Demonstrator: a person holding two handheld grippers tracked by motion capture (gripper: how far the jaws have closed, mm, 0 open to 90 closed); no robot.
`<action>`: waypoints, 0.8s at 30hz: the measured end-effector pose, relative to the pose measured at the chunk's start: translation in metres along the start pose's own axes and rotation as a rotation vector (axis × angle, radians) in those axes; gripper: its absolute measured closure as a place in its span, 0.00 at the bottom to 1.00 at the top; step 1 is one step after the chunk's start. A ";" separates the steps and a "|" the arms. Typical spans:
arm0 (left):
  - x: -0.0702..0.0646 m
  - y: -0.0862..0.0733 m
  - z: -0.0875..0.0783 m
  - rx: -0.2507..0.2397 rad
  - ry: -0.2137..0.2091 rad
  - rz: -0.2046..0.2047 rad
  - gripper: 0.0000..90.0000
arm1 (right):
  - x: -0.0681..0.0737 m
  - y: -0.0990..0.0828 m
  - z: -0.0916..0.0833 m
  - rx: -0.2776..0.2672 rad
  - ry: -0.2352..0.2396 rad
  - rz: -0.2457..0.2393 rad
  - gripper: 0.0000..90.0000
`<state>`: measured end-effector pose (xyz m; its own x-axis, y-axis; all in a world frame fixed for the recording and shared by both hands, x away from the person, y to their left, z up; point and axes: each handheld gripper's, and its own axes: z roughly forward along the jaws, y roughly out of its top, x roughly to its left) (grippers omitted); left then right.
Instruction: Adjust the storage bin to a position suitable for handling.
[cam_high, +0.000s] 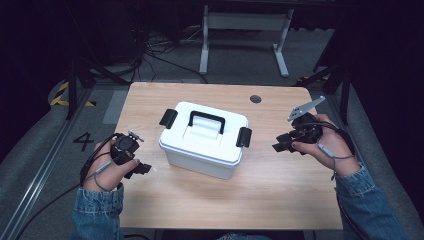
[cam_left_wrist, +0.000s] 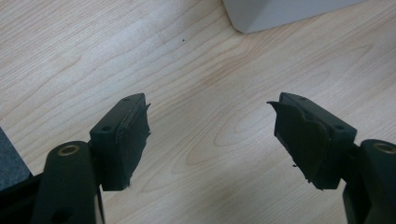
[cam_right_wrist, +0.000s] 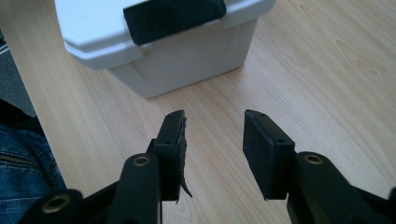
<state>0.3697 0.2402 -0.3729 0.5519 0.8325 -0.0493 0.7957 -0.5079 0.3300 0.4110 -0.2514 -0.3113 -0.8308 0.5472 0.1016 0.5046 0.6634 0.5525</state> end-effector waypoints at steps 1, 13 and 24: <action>0.000 0.000 0.000 -0.001 -0.006 -0.005 0.30 | 0.001 0.004 0.000 0.001 0.002 -0.007 0.67; 0.000 0.000 0.002 -0.013 -0.027 0.000 0.31 | 0.014 0.042 0.000 -0.020 0.045 -0.042 0.67; 0.002 0.001 0.002 -0.035 -0.041 0.004 0.31 | 0.024 0.087 0.021 -0.056 0.070 -0.116 0.65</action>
<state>0.3722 0.2414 -0.3749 0.5652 0.8205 -0.0862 0.7848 -0.5025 0.3629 0.4396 -0.1697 -0.2777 -0.8982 0.4303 0.0902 0.3916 0.6899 0.6088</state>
